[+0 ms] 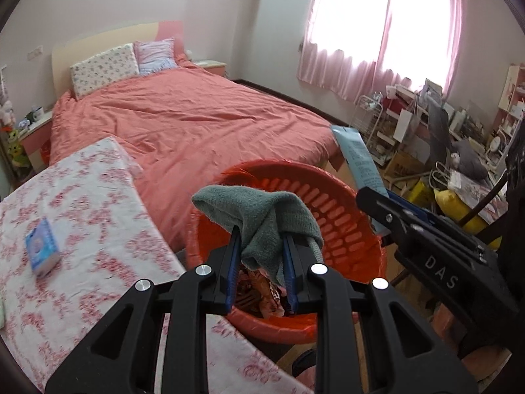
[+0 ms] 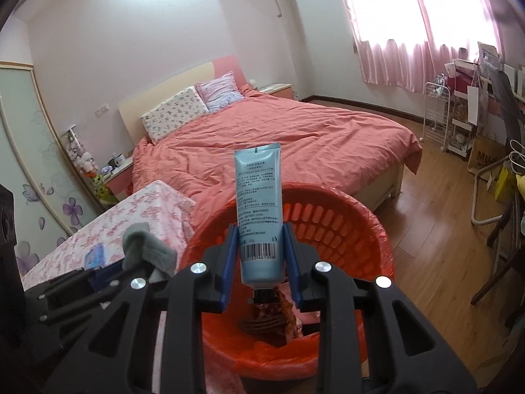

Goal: Collect trash
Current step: 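Carry sock and lotion tube to the orange basket and open both tools, then move left tool to the green cat-face sock and grasp it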

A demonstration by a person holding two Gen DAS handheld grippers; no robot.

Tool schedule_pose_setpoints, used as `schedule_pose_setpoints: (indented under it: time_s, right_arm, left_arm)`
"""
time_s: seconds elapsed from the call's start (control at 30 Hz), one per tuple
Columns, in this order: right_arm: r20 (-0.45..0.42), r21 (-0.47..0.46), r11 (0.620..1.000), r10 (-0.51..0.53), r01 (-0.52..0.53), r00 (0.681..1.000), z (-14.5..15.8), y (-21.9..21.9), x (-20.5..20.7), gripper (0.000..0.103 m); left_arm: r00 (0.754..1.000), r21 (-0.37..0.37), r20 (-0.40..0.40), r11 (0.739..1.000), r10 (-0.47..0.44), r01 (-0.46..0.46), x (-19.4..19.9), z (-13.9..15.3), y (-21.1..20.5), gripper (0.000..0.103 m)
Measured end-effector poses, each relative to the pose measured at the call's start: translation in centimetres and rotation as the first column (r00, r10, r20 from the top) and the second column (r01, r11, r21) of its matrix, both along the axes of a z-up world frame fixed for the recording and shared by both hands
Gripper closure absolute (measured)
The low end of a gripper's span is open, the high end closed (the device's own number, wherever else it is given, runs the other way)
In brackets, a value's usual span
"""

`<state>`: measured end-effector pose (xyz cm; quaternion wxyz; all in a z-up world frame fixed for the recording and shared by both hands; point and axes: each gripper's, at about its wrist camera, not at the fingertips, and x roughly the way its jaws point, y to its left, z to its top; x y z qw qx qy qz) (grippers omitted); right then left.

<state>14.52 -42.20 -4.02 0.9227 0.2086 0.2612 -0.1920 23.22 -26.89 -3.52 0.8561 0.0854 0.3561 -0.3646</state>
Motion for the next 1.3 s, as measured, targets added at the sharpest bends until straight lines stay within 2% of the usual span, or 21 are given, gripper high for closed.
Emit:
schedule_pose_setpoints:
  time_s: [0.07, 0.2, 0.3, 0.4, 0.47, 0.57, 0.67, 0.73, 0.83, 0.93, 1.03, 1.17, 1.23, 1.3]
  right_arm:
    - [0.002, 0.018, 1.0, -0.004, 0.004, 1.0, -0.4, -0.9, 0.4, 0.075]
    - [-0.001, 0.042, 0.999, -0.024, 0.024, 1.0, -1.4, -2.4, 1.2, 0.071]
    - [-0.008, 0.036, 0.999, -0.027, 0.028, 1.0, -1.8, -2.7, 1.2, 0.059]
    - [-0.02, 0.006, 1.0, -0.03, 0.03, 0.999, -2.0, -2.1, 0.9, 0.048]
    - [-0.028, -0.018, 0.999, -0.031, 0.031, 0.999, -2.0, -1.4, 0.9, 0.034]
    - [-0.041, -0.058, 0.998, -0.026, 0.024, 0.999, -2.1, 0.1, 0.8, 0.02]
    - [-0.068, -0.09, 0.996, -0.003, -0.004, 0.998, -2.4, 2.0, 1.2, 0.014]
    - [-0.086, -0.097, 0.995, 0.018, -0.027, 0.996, -2.6, 3.4, 1.6, 0.012]
    - [-0.11, -0.1, 0.993, 0.059, -0.071, 0.992, -3.0, 5.8, 2.3, 0.012]
    - [-0.127, -0.103, 0.987, 0.11, -0.123, 0.986, -3.2, 8.6, 2.9, 0.011]
    - [-0.138, -0.106, 0.981, 0.15, -0.165, 0.979, -3.5, 11.5, 3.6, 0.011]
    - [-0.152, -0.111, 0.969, 0.202, -0.219, 0.968, -3.9, 15.2, 4.4, 0.009]
    - [-0.156, -0.111, 0.962, 0.233, -0.252, 0.96, -4.0, 16.9, 4.9, 0.009]
    - [-0.163, -0.109, 0.951, 0.271, -0.29, 0.949, -4.0, 18.8, 5.4, 0.009]
  left_arm:
    - [1.0, 0.02, -0.006, 1.0, -0.004, 0.005, 0.2, -0.5, -1.0, 0.077]
    - [0.999, 0.042, -0.039, 0.999, 0.001, 0.001, 0.8, -1.4, -1.3, 0.052]
    - [0.999, 0.069, -0.046, 0.997, 0.027, -0.023, 1.1, -2.0, -1.0, 0.041]
    - [0.997, 0.082, -0.047, 0.995, 0.059, -0.055, 1.0, -2.2, -0.2, 0.039]
    - [0.996, 0.108, -0.007, 0.99, 0.09, -0.089, 0.6, -2.0, 0.9, 0.033]
    - [0.988, 0.143, 0.077, 0.979, 0.133, -0.143, -0.3, -1.6, 2.8, 0.022]
    - [0.974, 0.164, 0.127, 0.965, 0.186, -0.206, -0.8, -1.3, 5.8, 0.017]
    - [0.964, 0.168, 0.133, 0.953, 0.232, -0.253, -0.7, -1.3, 8.1, 0.016]
    - [0.942, 0.175, 0.139, 0.929, 0.304, -0.326, -0.3, -1.3, 12.0, 0.015]
    - [0.911, 0.179, 0.141, 0.895, 0.388, -0.408, 0.4, -1.3, 16.3, 0.015]
    - [0.867, 0.171, 0.135, 0.851, 0.48, -0.497, 1.1, -1.4, 20.6, 0.015]
    - [0.789, 0.155, 0.173, 0.775, 0.589, -0.612, 1.7, -1.4, 26.5, 0.015]
    - [0.766, 0.127, 0.19, 0.758, 0.614, -0.639, 1.5, -1.3, 28.7, 0.015]
    - [0.753, 0.142, 0.186, 0.741, 0.631, -0.656, 1.8, -1.2, 29.9, 0.015]
